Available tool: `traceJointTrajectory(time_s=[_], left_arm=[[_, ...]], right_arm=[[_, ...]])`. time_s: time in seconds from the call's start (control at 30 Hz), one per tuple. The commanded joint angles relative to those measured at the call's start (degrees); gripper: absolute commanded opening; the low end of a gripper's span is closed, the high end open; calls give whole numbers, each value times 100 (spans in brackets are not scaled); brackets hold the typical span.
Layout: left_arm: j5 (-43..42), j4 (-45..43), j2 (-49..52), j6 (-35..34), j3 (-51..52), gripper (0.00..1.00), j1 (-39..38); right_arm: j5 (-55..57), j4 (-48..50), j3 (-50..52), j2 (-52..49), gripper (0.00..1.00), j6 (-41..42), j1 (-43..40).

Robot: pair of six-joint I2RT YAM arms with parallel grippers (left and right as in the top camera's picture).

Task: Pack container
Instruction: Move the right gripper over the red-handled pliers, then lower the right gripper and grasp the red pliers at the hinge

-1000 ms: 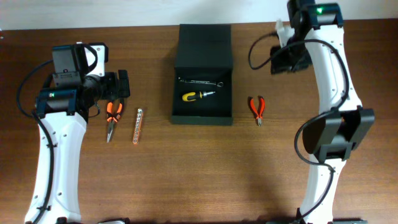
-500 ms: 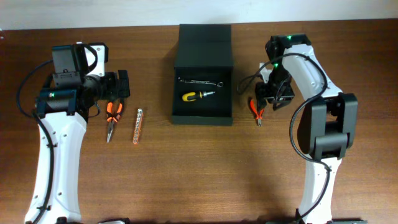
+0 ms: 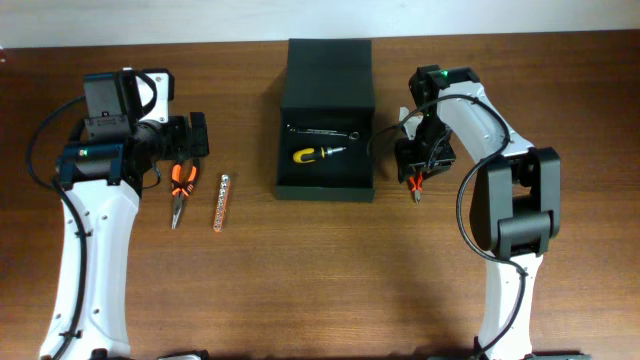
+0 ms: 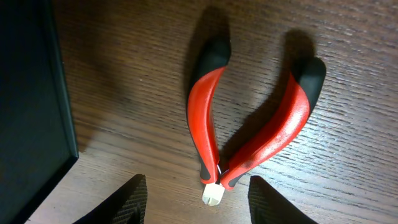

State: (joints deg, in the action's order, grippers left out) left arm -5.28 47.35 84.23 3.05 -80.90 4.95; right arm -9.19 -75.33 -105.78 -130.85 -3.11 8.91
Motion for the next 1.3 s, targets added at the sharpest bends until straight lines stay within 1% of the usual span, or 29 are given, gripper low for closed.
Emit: traceJointTrajectory(time_s=[0.0, 0.23, 0.33, 0.53, 0.87, 1.07, 1.27], left_arm=[[42, -7, 31, 92, -111, 99, 20], [42, -7, 31, 92, -111, 99, 20], [42, -7, 31, 92, -111, 99, 20], [42, -7, 31, 92, -111, 99, 20], [42, -7, 31, 92, -111, 99, 20], [42, -7, 31, 92, -111, 99, 20], [42, -7, 31, 92, -111, 99, 20]], right_arm=[[-13, 17, 57, -24, 52, 68, 0], [271, -203, 57, -24, 52, 197, 9], [542, -240, 59, -24, 52, 463, 9], [535, -221, 85, -24, 52, 555, 9], [509, 179, 525, -24, 53, 645, 9], [509, 323, 551, -24, 53, 662, 9], [518, 540, 555, -26, 48, 863, 11]])
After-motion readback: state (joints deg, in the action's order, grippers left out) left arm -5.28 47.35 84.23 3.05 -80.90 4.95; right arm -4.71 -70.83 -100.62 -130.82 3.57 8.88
